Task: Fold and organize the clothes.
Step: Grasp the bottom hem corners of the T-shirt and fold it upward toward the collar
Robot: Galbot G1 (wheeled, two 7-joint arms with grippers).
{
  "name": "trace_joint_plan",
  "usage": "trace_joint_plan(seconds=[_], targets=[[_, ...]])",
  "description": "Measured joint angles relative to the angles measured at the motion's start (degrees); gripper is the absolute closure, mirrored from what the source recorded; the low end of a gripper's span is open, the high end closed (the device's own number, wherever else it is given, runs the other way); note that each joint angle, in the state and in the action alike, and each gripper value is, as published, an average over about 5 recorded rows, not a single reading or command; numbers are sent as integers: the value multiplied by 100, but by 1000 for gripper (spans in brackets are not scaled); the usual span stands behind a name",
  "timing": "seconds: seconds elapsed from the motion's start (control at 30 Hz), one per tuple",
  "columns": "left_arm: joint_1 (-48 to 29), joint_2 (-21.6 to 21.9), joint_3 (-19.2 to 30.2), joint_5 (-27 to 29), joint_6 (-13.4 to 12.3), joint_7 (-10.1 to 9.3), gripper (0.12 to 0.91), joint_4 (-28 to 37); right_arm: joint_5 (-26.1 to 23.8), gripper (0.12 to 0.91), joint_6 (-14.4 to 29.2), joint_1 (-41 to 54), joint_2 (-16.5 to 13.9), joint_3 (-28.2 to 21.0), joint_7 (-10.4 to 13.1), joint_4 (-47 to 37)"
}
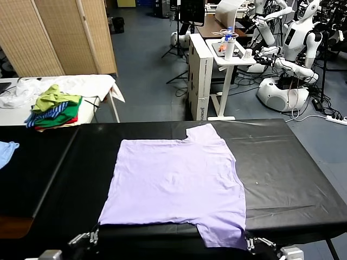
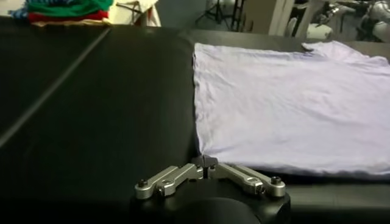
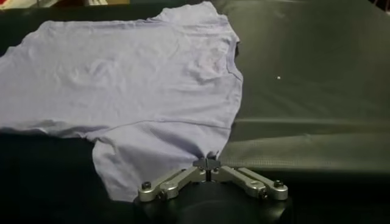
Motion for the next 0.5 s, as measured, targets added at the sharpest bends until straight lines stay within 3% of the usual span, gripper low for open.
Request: trace_joint_plan(seconds=[0.2, 0.5], targets=[[-414, -178, 99, 248, -288, 100, 886, 262, 174, 886, 226, 783, -201, -229, -16, -491], [-1215, -123, 284, 611, -361, 211, 886, 722, 341, 886, 262, 2228, -409, -694, 82, -1498]])
